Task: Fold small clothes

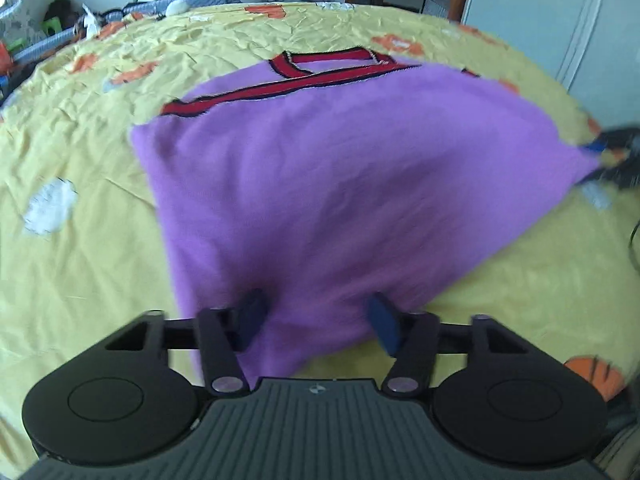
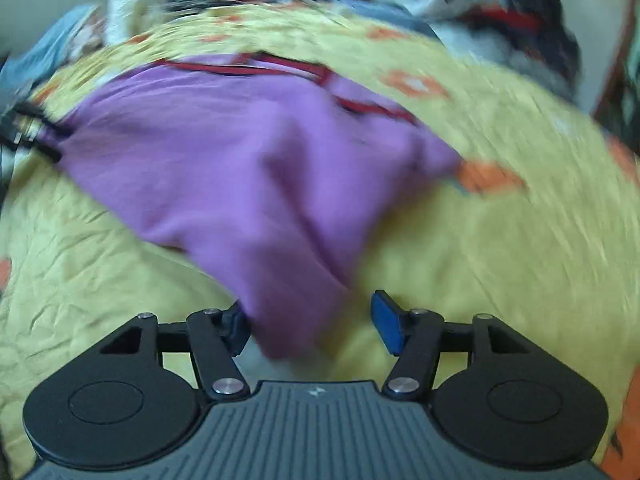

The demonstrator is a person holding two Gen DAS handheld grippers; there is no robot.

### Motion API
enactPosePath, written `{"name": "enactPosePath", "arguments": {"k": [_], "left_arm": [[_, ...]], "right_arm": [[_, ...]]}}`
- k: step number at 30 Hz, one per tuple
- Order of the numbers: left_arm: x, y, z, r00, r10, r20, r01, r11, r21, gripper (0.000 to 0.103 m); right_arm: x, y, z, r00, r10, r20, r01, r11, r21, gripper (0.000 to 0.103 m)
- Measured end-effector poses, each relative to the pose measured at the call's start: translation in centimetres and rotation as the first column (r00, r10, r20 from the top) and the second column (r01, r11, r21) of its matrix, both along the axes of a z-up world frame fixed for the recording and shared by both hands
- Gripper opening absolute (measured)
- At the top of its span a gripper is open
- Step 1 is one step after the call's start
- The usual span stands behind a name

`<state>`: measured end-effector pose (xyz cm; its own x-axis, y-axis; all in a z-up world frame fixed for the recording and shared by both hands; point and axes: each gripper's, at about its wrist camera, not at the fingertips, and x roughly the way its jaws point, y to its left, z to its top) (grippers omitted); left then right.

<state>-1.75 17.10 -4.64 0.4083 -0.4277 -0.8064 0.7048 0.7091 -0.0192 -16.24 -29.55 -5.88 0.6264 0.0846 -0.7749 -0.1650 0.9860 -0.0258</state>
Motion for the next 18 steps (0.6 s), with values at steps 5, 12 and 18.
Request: {"name": "enactPosePath", "arguments": {"k": [5,12,18], "left_arm": [[1.1,2.4,0.4,0.997,0.08,-0.004,-0.08,0.997,-0.014,0.06],[1.6,4.6,1.0,0.99,0.135,-0.037,-0.136,0.991,-0.016,0.072],[0.0,6.3,2.8,0.996,0.085,-0.013,-0.086,0.995,-0.047,0.084]], "right_arm": [[-1.2,-5.4,2.0,0.964,-0.244,0.102,0.173,0.875,0.453,0.091],[6.4,-10.1,-0.9,0.924,-0.382,0.023,0.266,0.682,0.681,0.091],[4.8,-12.3,2.6,0.912,-0.403,0.082,0.262,0.723,0.639,0.096]]}}
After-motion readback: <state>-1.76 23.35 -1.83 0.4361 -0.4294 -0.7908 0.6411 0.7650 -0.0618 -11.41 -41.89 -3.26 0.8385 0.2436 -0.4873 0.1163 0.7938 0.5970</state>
